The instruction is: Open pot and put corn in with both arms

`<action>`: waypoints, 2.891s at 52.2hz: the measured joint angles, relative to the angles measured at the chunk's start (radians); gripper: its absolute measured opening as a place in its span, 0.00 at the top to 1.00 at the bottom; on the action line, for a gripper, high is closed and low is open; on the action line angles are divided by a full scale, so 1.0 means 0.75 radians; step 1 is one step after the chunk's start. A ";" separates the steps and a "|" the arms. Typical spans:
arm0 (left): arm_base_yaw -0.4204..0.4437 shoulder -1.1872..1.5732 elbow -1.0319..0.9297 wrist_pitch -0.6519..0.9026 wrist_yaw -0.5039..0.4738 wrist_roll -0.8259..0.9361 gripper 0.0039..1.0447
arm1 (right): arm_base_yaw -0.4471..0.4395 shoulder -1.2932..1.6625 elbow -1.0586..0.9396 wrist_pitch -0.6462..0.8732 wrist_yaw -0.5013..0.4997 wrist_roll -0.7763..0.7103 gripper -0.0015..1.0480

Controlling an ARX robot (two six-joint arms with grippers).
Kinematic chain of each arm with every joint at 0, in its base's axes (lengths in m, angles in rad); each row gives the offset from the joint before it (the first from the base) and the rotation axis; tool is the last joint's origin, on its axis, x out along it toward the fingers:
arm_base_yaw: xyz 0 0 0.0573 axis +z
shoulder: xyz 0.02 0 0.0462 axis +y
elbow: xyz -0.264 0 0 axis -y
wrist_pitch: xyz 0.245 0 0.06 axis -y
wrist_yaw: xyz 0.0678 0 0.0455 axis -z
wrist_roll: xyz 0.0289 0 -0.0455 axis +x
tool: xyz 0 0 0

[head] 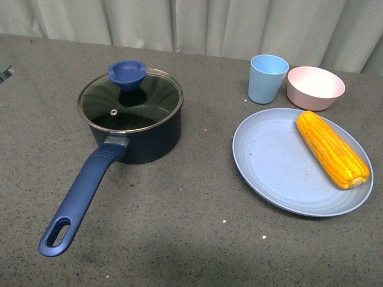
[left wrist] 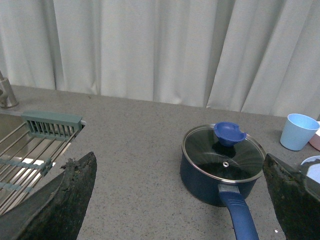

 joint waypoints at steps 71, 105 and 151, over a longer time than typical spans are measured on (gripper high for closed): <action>0.000 0.000 0.000 0.000 0.000 0.000 0.06 | 0.000 0.000 0.000 0.000 0.000 0.000 0.09; -0.059 0.284 0.003 0.165 -0.335 -0.142 0.06 | 0.000 0.000 0.000 0.000 0.000 0.000 0.09; -0.187 2.508 0.867 1.362 -0.127 -0.100 0.06 | 0.000 0.000 0.000 0.000 0.001 0.000 0.09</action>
